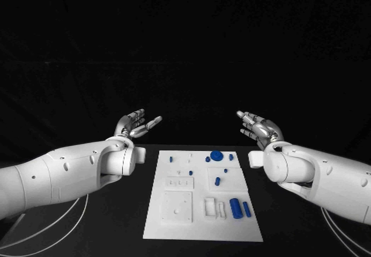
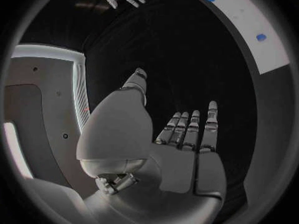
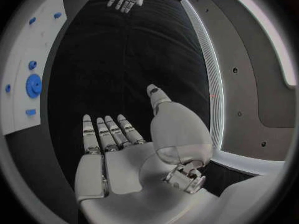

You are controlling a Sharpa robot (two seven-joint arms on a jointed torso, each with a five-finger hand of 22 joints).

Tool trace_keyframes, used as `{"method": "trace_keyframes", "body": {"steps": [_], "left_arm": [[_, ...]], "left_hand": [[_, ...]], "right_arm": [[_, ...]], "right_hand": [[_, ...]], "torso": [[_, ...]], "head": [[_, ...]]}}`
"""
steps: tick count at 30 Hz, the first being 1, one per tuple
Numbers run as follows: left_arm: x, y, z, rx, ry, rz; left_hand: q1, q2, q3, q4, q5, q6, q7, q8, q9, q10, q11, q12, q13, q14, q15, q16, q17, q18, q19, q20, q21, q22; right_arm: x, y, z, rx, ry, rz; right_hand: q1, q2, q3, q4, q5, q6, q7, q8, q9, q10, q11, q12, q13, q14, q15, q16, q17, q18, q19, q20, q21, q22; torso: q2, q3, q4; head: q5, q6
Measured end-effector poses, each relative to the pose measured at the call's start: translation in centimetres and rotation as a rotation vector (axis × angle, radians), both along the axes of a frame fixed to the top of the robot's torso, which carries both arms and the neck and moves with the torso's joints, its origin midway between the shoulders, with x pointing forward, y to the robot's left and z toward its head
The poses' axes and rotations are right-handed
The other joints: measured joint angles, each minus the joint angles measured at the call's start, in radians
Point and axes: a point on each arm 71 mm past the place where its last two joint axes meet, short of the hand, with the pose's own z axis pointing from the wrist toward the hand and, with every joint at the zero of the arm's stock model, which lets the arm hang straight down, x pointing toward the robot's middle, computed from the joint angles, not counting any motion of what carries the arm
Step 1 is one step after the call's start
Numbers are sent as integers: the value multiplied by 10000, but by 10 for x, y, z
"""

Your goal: Assemble the parts on the task board

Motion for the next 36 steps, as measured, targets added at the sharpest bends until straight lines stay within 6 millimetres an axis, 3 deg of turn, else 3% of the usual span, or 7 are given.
{"method": "trace_keyframes", "body": {"steps": [10,14,16,20,23,30,36], "left_arm": [[8,6,3,77,402,-11],[8,5,3,40,510,-77],[7,6,2,4,553,-165],[6,6,2,-69,606,-399],[4,6,4,-91,603,-621],[-5,1,11,-17,482,-1463],[-17,-6,19,63,366,-2356]], "left_hand": [[536,-117,12,131,40,259,107,37,18,289,98,40,14,469,110,40,37,1,377,76,47,46],[721,104,233,136,40,934,217,83,60,1066,234,40,46,1471,135,110,88,155,984,70,190,109],[834,464,448,53,40,1881,367,124,107,2194,426,131,111,2671,217,187,141,308,1744,27,390,183],[943,1201,597,-762,40,4121,463,264,219,5081,536,234,215,5867,294,613,294,70,3423,-849,1232,461],[944,1647,493,-1574,40,5937,401,355,324,6642,388,309,246,7333,-171,792,422,-403,4432,-1609,1931,721],[1008,1895,438,-2392,79,7066,49,356,364,8617,-327,310,257,9966,-1322,2667,1694,-788,5976,-2946,4257,2018],[705,1975,621,-2637,128,7090,34,356,375,9080,-534,273,272,8832,-1601,6710,4578,-949,4913,-3323,7572,4423]], "right_arm": [[21,-14,13,-128,963,1403],[24,-15,13,-405,1126,1819],[27,-16,13,-1020,869,1939],[29,-18,16,-2551,99,2231],[30,-17,18,-3680,-487,2468],[29,-11,24,-6498,-1854,3183],[26,5,31,-8742,-2871,3784]], "right_hand": [[1202,-63,92,-467,21,496,43,38,36,779,198,58,53,511,320,39,39,-1,467,37,74,49],[1957,-88,79,-1058,-120,1690,106,160,112,3454,138,438,205,2657,384,251,180,10,2026,-180,337,191],[2117,-42,199,-1372,-39,3730,221,329,181,5535,-177,763,245,5632,4,466,419,159,4404,-499,771,340],[2083,-76,854,-1875,76,6420,6,328,321,7392,-723,612,291,7788,-658,466,739,155,6304,-1155,958,356],[1907,-252,1371,-2140,310,6971,-96,328,332,8325,-1018,453,310,8924,-1098,585,1021,-7,7293,-1597,1229,427],[1458,-701,1179,-2357,1019,7334,-372,328,331,9374,-1548,356,331,11643,-2182,2464,2838,-92,10377,-2967,2962,1200],[1240,-908,1114,-2663,1565,7395,-511,328,347,9779,-1763,356,378,11610,-2507,5087,6288,-183,11071,-3502,4492,2365]], "torso": [[4,0,0],[5,0,0],[14,-1,0],[35,-6,9],[58,-12,18],[229,-43,81],[461,-50,153]], "head": [[6,-1],[6,-1],[-14,-12],[-45,-17],[-64,-31],[-112,11],[-184,147]]}}
